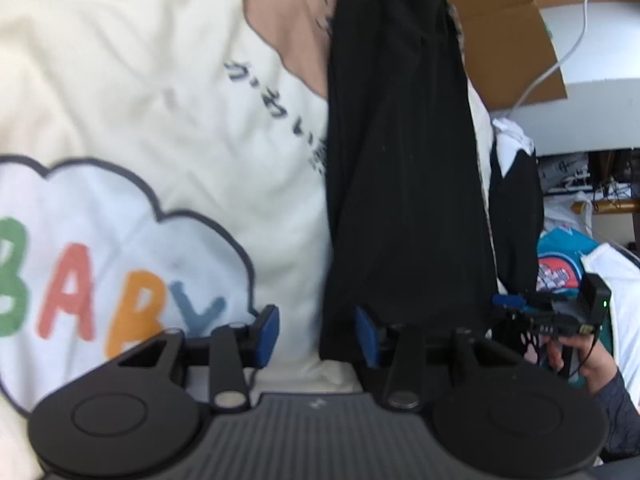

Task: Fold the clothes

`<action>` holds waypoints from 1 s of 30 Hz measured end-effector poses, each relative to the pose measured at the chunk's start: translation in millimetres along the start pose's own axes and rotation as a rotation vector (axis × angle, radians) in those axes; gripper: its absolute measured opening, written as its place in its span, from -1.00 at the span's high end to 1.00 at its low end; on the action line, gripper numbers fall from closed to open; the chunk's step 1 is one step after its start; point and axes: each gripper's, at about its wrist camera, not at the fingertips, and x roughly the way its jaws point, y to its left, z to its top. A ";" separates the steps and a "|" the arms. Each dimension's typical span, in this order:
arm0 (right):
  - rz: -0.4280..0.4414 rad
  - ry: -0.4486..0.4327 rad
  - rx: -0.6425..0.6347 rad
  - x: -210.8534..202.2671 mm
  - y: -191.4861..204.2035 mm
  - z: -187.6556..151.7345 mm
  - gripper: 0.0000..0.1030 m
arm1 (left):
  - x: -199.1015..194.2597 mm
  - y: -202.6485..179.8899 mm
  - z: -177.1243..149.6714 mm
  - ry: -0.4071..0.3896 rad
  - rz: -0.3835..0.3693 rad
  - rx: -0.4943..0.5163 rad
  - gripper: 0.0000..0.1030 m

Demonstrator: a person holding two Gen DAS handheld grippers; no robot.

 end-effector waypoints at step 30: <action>0.078 -0.021 0.131 -11.0 -24.9 -19.4 0.80 | -13.1 -10.1 -12.0 0.015 0.031 0.108 0.90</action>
